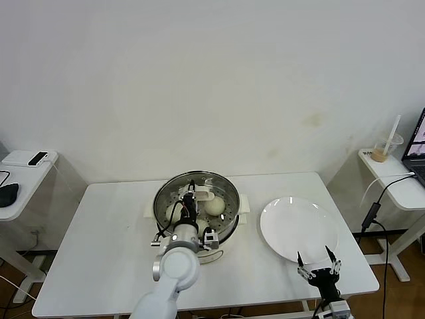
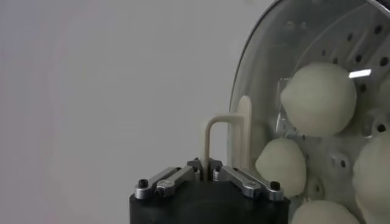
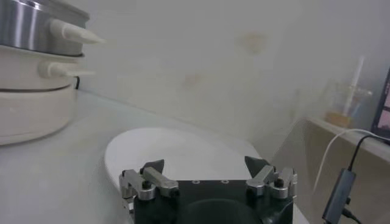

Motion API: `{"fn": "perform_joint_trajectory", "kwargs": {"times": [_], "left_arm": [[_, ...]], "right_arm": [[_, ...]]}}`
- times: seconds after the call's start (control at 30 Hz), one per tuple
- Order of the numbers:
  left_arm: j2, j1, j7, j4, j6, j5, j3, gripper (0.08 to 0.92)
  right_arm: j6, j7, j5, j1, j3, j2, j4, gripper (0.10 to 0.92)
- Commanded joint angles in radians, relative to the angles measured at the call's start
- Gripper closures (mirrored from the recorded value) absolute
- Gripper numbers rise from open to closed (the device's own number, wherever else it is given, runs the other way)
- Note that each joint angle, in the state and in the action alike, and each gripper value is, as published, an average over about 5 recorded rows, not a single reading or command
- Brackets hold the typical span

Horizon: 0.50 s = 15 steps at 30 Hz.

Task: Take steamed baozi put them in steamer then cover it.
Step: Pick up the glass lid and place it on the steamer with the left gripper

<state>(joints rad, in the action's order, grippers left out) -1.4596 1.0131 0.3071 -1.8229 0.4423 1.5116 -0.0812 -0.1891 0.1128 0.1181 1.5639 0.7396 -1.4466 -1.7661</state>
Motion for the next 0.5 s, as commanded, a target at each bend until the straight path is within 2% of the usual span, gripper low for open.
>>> {"fn": "perform_joint_trajectory", "kwargs": {"times": [0.03,0.2,0.5], "left_arm": [[-0.008,0.003,-0.005,0.004,-0.008,0.001,-0.001,0.855],[-0.010,0.005,-0.009,-0.007,-0.011,-0.003,-0.008,0.830],[0.020,0.074,-0.039,-0.099,-0.031,-0.037,-0.027,0.582]], "right_arm": [[0.001,0.002,0.003,0.000,-0.002,-0.001,0.000,0.203],[0.002,0.002,0.004,-0.001,-0.003,0.001,0.001,0.203],[0.003,0.002,0.003,-0.001,-0.008,0.005,0.005,0.203]]}}
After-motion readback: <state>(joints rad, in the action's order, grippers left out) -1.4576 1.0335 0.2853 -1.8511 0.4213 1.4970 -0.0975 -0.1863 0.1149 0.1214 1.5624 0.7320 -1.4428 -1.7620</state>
